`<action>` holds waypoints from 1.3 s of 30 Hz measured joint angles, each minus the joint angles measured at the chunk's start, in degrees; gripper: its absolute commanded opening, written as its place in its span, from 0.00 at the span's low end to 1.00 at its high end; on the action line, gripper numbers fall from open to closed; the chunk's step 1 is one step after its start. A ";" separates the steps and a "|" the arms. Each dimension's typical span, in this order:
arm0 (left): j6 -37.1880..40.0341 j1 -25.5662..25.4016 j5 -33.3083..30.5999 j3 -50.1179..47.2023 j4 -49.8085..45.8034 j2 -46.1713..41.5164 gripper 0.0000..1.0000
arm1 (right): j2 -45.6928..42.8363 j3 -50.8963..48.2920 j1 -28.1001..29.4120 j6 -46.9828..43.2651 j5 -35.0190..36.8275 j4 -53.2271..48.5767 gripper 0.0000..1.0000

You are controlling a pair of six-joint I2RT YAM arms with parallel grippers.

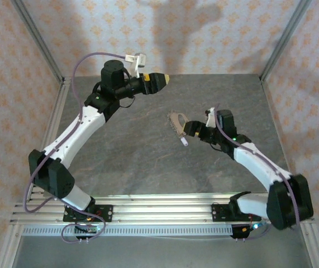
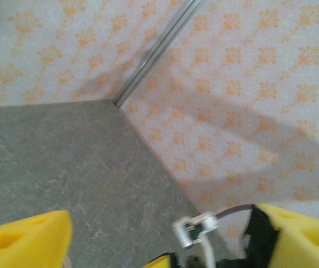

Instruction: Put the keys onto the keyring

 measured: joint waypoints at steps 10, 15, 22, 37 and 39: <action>5.95 0.07 -19.91 -12.81 -1.14 -15.34 0.98 | -4.48 14.69 -4.61 -2.91 18.75 -9.86 1.00; 13.99 0.42 -37.20 -25.09 3.65 -24.72 1.00 | -4.61 12.02 -6.38 -4.04 31.69 -6.32 1.00; 21.18 9.25 -51.12 -39.85 8.35 -29.29 1.00 | -3.43 2.19 -9.03 -8.55 46.21 2.73 1.00; 24.17 18.88 -53.53 -63.78 29.35 -13.77 1.00 | 12.79 -15.63 -14.21 -19.91 51.47 32.65 1.00; 25.03 19.67 -51.49 -63.71 33.09 -10.97 1.00 | 17.18 -21.73 -14.86 -21.11 49.75 45.44 1.00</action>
